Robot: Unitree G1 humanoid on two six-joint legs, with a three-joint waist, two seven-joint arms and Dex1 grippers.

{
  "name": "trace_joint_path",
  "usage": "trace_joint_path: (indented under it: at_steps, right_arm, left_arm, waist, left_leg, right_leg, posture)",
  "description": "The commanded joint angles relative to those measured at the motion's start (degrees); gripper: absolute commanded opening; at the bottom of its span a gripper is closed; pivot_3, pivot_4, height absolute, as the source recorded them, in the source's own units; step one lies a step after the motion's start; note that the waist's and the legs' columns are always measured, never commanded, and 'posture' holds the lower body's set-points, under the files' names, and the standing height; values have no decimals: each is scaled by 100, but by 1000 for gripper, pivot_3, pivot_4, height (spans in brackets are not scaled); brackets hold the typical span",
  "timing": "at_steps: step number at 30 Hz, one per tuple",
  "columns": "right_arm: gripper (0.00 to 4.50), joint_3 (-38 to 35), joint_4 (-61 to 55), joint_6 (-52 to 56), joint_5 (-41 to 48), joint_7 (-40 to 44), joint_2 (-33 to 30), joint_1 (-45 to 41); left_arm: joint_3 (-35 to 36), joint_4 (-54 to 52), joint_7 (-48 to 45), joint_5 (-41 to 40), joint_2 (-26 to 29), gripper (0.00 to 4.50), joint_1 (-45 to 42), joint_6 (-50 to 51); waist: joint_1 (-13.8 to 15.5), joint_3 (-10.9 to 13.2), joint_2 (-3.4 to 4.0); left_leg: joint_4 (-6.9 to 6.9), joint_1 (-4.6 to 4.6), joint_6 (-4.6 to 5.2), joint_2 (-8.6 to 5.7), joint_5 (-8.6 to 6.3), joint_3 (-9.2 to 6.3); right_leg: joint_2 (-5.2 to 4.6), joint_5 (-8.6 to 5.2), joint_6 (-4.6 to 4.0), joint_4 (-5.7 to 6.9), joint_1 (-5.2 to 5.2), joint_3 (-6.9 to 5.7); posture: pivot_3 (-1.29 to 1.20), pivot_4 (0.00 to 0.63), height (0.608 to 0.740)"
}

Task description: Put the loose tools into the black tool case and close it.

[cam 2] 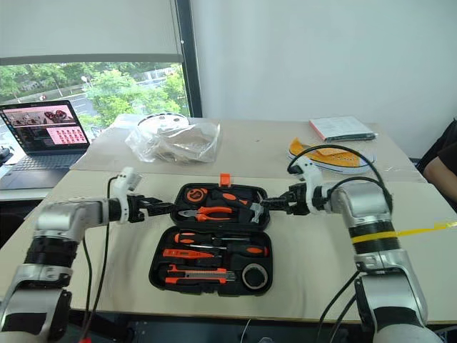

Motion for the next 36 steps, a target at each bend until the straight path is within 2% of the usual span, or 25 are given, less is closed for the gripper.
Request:
trace_joint_path:
  at_steps: [1,7,10,13,14,20,22,24,25,29,36]
  right_arm:
    - [4481,174,113,43,-162,-47,-25,-236]
    - [4481,216,466,-92,-352,-231,107,-369]
    - [3815,436,649,-81,-501,-165,99,-449]
    - [2724,471,870,-5,-514,-148,137,-550]
    - [2484,466,960,-3,-512,-156,156,-591]
    - [397,211,1239,1,-434,-267,338,-760]
    - [0,17,1105,-337,-347,-244,395,-699]
    - [0,-67,812,-872,-273,8,347,-577]
    - [0,-144,697,-1159,-252,61,330,-521]
    - [0,-445,57,-2555,-236,261,196,-104]
    - [0,-542,-947,-5827,-658,635,-164,1464]
  left_arm:
    - [-66,-36,74,90,-19,4500,-198,44]
    - [-130,-38,-44,160,25,4500,-124,-124]
    - [-188,30,-32,195,-69,4500,-79,-152]
    - [-231,64,-4,255,-176,3686,-69,-152]
    - [-244,86,7,285,-199,3377,-72,-165]
    - [-157,150,-2,269,-251,1062,-88,-243]
    - [31,177,52,168,-312,483,-119,-311]
    - [313,109,30,-15,-395,55,-100,-505]
    - [443,29,-36,-117,-422,21,-58,-654]
    - [745,-394,-373,-287,-372,21,269,-1441]
    - [822,-1387,-1054,-16,-50,21,1424,-3709]
  waist:
    - [-3,0,0]
    - [-27,0,0]
    - [-29,0,0]
    - [-19,0,0]
    - [-19,0,0]
    - [-23,0,0]
    - [1,-1,2]
    - [8,-1,2]
    - [7,-1,1]
    - [-23,0,2]
    - [-25,2,4]
  left_leg:
    - [-1,-1,0,-2,0,0]
    - [-5,-1,-1,-3,0,0]
    - [-2,5,-2,-2,1,0]
    - [2,11,-3,-3,2,0]
    - [5,13,-3,-3,2,0]
    - [12,45,-8,-3,10,8]
    - [11,54,-10,-3,17,8]
    - [12,51,-9,-1,21,8]
    - [11,49,-10,-1,22,8]
    - [10,24,-17,0,29,8]
    - [-44,-1,-20,-1,30,10]
  right_leg:
    - [-1,-1,3,-1,0,-2]
    - [-3,-5,9,-3,1,-10]
    - [-5,-5,8,0,4,-8]
    - [-8,-5,8,0,10,-6]
    - [-8,-4,8,0,14,-6]
    - [-11,13,3,2,33,18]
    - [-13,18,-1,4,40,22]
    - [-14,24,-3,4,38,21]
    - [-14,28,-4,3,37,21]
    - [-10,33,-9,5,8,23]
    - [-1,30,-5,-23,-17,-3]
  posture:
    - [0,150,740]
    - [0,150,740]
    - [0,150,740]
    - [0,150,740]
    - [0,150,740]
    - [0,150,740]
    - [0,150,740]
    - [0,150,740]
    - [0,150,740]
    - [0,150,740]
    - [0,150,740]
